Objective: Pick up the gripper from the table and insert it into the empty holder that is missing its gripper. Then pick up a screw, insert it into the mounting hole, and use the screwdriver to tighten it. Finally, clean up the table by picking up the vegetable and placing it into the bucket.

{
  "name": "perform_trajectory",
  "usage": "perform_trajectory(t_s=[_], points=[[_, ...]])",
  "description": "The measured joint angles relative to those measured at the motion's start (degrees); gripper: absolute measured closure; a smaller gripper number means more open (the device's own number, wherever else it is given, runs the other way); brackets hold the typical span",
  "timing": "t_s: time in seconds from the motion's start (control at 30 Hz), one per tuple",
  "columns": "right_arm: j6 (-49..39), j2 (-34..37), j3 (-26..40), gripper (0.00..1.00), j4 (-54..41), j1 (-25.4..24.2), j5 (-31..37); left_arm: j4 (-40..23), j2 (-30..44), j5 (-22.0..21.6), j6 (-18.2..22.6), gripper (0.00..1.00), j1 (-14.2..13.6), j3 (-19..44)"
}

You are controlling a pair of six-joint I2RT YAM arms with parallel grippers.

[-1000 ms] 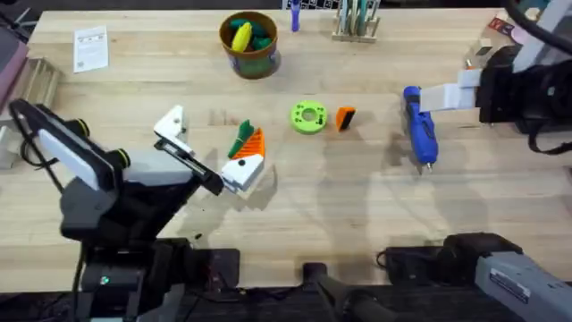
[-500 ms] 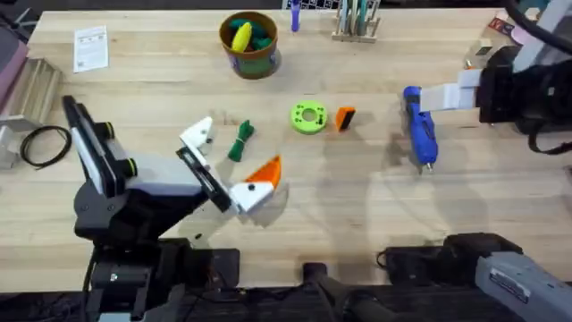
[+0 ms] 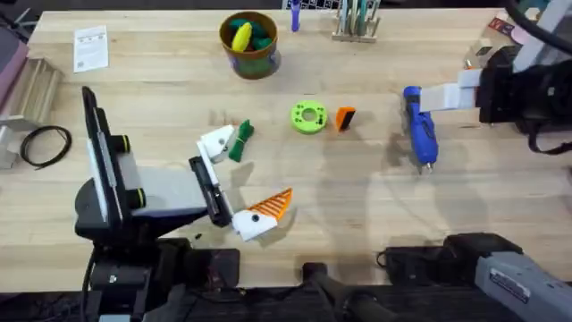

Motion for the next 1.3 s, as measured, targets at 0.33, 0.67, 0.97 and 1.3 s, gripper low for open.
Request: perform_trajectory(t_s=[0.33, 0.67, 0.97, 1.3], points=[[0.0, 0.0, 0.0, 0.01, 0.0, 0.0, 0.0, -0.2, 0.0, 1.0, -1.1, 0.016, 0.0, 0.0], [0.0, 0.0, 0.0, 0.01, 0.0, 0.0, 0.0, -0.2, 0.0, 1.0, -1.3, 0.015, 0.0, 0.0], [0.0, 0.0, 0.0, 0.01, 0.0, 0.0, 0.0, -0.2, 0.0, 1.0, -1.3, 0.015, 0.0, 0.0], [0.0, 0.0, 0.0, 0.01, 0.0, 0.0, 0.0, -0.2, 0.0, 1.0, -1.3, 0.015, 0.0, 0.0]])
